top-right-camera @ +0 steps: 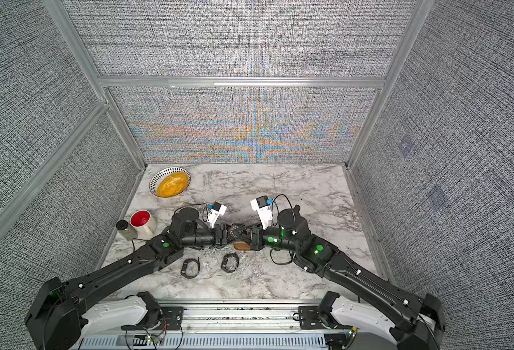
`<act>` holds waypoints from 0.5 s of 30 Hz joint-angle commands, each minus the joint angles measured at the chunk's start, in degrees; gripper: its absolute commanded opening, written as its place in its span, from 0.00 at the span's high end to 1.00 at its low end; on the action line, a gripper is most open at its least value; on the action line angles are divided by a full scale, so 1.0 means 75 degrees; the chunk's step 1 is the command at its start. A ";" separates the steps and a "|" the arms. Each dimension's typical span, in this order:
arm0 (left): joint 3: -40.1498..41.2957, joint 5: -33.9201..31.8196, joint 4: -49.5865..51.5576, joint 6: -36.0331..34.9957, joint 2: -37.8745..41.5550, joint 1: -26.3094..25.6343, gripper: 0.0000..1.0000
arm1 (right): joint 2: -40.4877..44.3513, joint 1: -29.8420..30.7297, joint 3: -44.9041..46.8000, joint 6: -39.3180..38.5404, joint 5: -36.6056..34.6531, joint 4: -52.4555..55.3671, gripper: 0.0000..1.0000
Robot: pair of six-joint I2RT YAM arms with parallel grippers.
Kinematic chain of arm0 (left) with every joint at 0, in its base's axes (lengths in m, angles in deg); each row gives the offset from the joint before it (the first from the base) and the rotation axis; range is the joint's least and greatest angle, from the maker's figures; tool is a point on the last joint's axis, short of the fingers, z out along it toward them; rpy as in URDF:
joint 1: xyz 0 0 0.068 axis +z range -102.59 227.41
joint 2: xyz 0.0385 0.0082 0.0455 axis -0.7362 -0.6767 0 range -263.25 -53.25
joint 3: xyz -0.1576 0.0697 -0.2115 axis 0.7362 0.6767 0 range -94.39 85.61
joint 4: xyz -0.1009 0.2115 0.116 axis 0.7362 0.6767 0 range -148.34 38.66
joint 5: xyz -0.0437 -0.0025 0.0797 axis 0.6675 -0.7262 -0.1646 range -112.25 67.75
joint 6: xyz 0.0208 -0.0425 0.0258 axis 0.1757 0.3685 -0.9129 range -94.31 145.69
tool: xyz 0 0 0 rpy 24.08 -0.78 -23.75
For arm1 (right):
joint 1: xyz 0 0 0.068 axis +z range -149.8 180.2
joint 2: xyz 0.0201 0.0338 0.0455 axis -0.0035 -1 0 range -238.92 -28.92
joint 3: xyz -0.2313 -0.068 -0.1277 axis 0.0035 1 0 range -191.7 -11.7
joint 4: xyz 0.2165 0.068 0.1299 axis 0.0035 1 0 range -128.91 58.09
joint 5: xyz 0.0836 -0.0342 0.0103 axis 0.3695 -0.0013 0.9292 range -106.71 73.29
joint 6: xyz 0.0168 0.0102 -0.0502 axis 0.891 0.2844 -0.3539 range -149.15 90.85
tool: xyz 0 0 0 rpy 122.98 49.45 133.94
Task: Place watch on stand
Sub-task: Pick up the watch at the center of the board.
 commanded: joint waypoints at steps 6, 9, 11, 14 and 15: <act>0.0182 0.0096 -0.0982 0.0438 0.0094 -0.0032 0.32 | -0.0112 -0.0032 -0.0028 0.0094 0.0521 -0.0802 1.00; 0.0254 -0.0054 -0.1266 0.0735 0.0138 -0.0032 0.36 | -0.0092 -0.0033 0.0052 0.0190 0.0675 -0.1033 1.00; 0.0310 -0.0122 -0.1580 0.0963 0.0111 -0.0032 0.38 | -0.0091 -0.0045 0.0089 0.0259 0.0786 -0.1184 1.00; 0.0400 -0.0134 -0.2113 0.1250 0.0041 -0.0032 0.41 | -0.0069 -0.0045 0.0079 0.0280 0.0815 -0.1211 1.00; 0.0427 -0.0150 -0.2230 0.1315 0.0031 -0.0032 0.41 | -0.0050 -0.0054 0.0079 0.0280 0.0831 -0.1201 1.00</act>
